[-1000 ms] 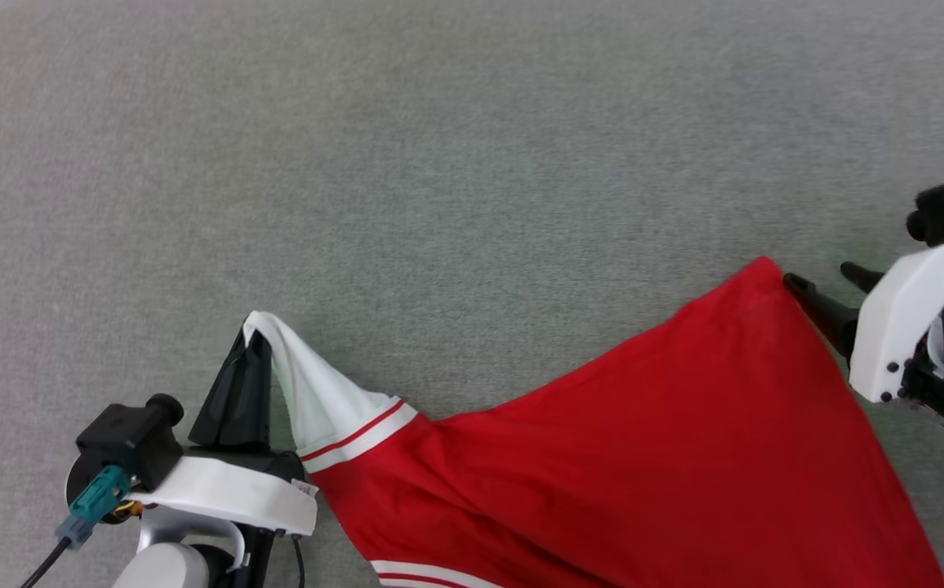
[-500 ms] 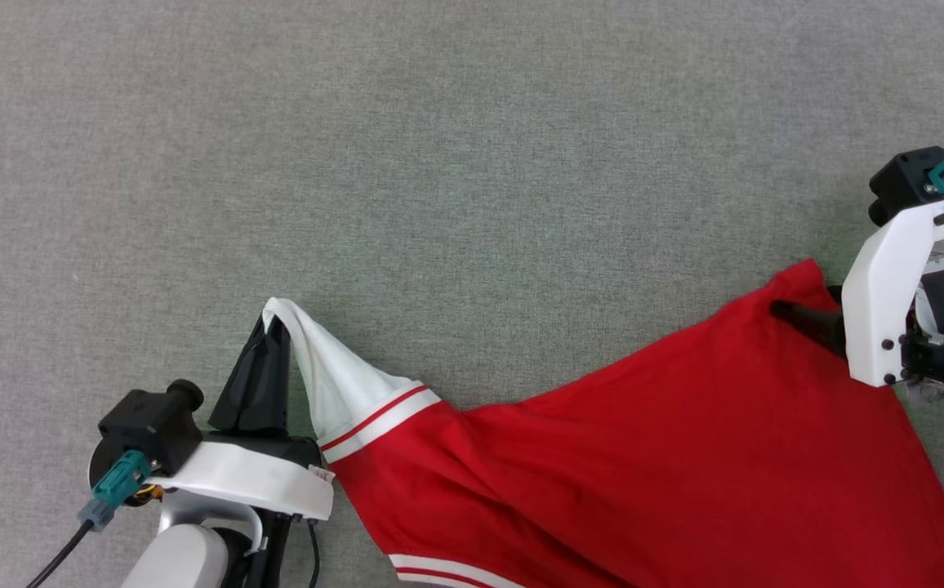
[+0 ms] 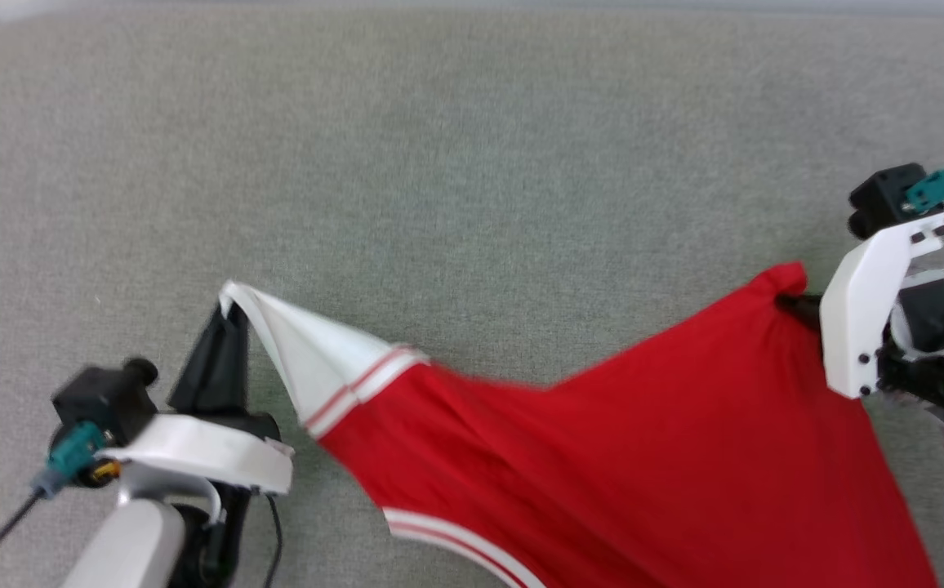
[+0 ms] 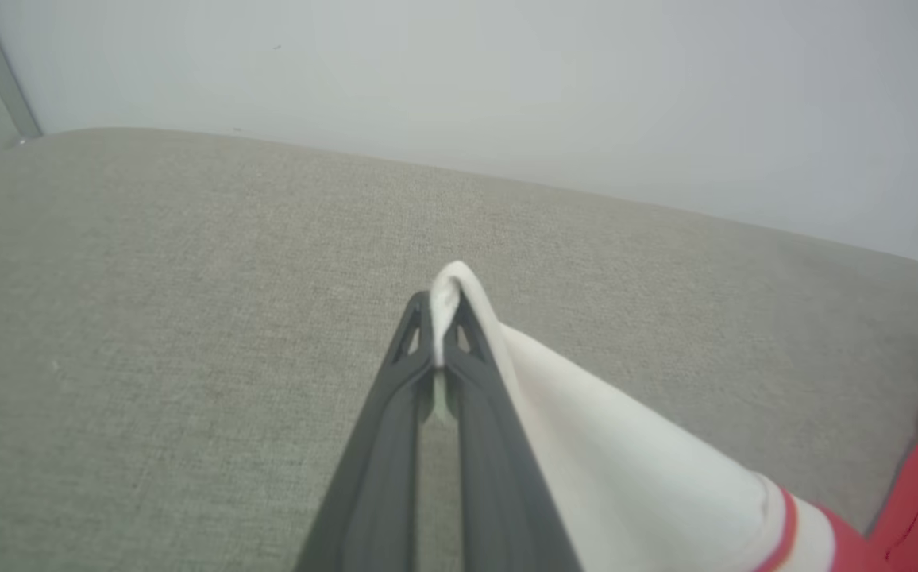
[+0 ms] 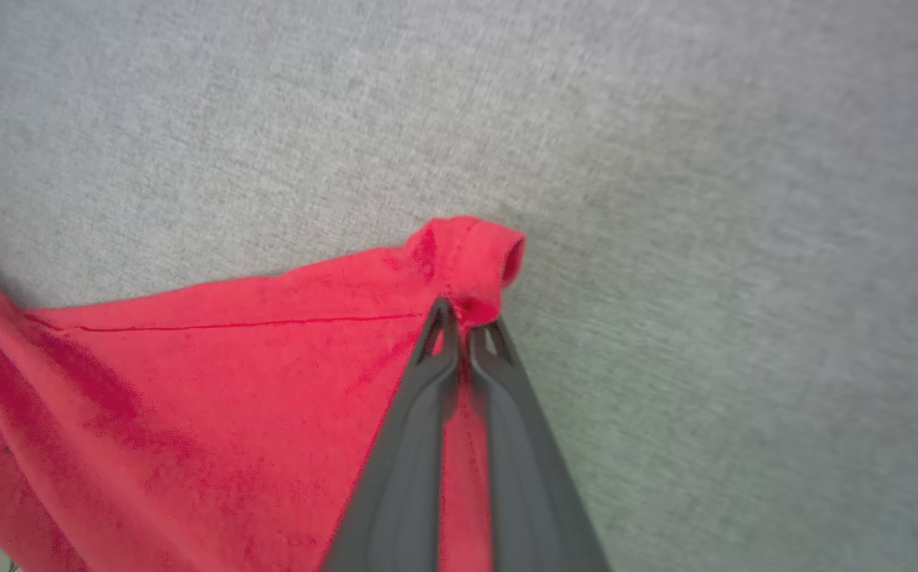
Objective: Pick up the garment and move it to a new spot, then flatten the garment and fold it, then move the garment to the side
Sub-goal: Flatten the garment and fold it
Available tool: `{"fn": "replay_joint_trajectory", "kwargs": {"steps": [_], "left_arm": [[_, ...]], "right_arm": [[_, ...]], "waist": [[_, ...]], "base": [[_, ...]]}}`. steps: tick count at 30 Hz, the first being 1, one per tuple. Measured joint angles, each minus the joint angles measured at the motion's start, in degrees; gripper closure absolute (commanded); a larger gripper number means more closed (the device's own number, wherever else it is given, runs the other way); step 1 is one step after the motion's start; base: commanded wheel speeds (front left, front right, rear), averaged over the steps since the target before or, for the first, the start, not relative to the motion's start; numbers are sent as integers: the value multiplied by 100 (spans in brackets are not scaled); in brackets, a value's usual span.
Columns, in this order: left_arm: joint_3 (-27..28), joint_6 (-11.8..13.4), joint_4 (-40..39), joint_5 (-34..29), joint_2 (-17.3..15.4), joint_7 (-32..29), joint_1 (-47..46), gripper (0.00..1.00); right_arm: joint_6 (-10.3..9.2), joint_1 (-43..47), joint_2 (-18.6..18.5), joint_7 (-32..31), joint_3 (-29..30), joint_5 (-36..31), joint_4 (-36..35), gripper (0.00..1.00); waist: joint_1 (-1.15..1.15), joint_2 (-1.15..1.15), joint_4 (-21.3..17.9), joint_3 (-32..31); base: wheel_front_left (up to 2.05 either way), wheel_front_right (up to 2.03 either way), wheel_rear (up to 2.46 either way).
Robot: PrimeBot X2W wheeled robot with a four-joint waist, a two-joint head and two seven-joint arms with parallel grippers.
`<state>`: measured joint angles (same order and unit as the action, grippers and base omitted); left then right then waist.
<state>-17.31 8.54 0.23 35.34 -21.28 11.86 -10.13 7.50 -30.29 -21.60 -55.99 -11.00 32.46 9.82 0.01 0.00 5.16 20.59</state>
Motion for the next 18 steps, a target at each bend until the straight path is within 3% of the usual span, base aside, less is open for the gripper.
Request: {"fn": "replay_joint_trajectory", "kwargs": {"steps": [8,18], "left_arm": [[181,-66,305,-87,-425,-448,-1012,100],[126,-354,1422,-189,-593,-1094,-3203,100]], "right_arm": [[1,-262,-8,1188,258,-485,417,100],[1,-1363,131,2029,427,-808,1012,100]], "waist": [[0,0,-165,-683],[-1,0,-592,-1192]], "base": [[0,0,0],[0,0,0]]}}
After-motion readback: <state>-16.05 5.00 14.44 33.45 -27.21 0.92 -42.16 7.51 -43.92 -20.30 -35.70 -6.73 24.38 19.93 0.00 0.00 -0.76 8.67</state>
